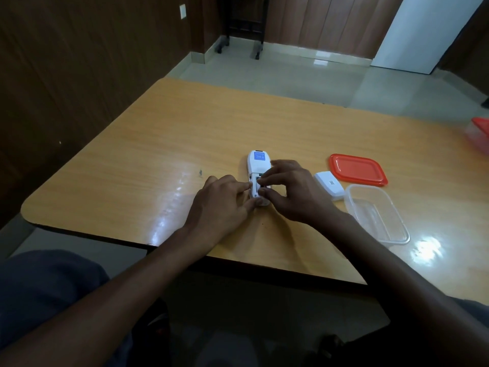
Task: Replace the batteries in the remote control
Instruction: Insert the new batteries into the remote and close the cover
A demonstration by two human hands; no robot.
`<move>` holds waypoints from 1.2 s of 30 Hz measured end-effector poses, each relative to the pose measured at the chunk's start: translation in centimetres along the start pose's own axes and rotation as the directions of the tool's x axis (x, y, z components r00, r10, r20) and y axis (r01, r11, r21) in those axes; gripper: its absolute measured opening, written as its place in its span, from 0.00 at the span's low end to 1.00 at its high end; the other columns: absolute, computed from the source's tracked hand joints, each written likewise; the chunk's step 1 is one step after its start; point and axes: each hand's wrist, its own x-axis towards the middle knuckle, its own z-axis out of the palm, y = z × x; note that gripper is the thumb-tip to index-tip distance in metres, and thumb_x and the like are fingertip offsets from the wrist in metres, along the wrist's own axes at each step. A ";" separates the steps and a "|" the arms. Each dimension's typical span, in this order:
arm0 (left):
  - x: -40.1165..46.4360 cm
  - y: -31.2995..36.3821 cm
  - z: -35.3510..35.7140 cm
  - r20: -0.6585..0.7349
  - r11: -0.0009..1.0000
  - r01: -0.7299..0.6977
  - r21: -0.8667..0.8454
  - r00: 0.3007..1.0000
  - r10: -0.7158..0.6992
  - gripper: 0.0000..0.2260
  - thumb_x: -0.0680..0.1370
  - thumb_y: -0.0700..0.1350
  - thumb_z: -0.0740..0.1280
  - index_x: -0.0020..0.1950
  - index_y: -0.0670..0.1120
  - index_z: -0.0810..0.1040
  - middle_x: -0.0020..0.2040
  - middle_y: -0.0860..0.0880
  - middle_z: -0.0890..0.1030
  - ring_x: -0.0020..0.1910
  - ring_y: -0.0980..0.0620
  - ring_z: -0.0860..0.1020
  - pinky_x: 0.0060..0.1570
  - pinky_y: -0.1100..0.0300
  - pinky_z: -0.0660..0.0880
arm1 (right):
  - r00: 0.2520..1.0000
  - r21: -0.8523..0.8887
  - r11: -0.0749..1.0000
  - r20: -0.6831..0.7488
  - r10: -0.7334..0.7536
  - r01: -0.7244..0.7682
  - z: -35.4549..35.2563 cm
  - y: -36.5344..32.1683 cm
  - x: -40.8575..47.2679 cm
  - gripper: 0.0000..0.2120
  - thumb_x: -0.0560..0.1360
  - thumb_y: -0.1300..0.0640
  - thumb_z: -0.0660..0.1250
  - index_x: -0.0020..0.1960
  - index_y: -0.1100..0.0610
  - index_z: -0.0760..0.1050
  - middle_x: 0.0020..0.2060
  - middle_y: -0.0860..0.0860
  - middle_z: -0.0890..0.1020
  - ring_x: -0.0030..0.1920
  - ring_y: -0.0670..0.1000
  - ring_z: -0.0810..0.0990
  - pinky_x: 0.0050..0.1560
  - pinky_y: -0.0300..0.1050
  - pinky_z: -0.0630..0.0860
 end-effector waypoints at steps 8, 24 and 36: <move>0.1 -0.1 0.0 -0.006 1.000 0.004 -0.012 1.000 -0.004 0.23 0.77 0.62 0.68 0.69 0.55 0.78 0.56 0.51 0.82 0.54 0.49 0.74 0.43 0.58 0.66 | 0.897 0.354 0.830 0.069 0.436 -0.431 0.0 -0.6 0.9 0.07 0.71 0.60 0.77 0.48 0.52 0.88 0.57 0.48 0.83 0.61 0.45 0.77 0.56 0.42 0.73; -0.4 0.5 -0.2 0.011 0.999 0.042 0.020 0.999 -0.042 0.20 0.77 0.61 0.67 0.68 0.57 0.79 0.56 0.53 0.81 0.56 0.48 0.74 0.43 0.58 0.66 | 0.908 -0.342 0.843 -0.092 0.409 -0.414 -1.5 0.2 -1.1 0.16 0.73 0.57 0.68 0.59 0.57 0.82 0.55 0.56 0.81 0.58 0.60 0.76 0.48 0.47 0.75; -0.4 0.6 -0.4 0.053 0.998 0.026 0.058 0.998 -0.029 0.23 0.78 0.63 0.64 0.71 0.56 0.76 0.60 0.51 0.81 0.57 0.49 0.73 0.42 0.57 0.68 | 0.866 0.418 0.771 0.092 0.491 -0.481 -2.1 -1.6 -0.9 0.09 0.79 0.60 0.67 0.58 0.54 0.79 0.42 0.51 0.86 0.37 0.49 0.87 0.41 0.50 0.85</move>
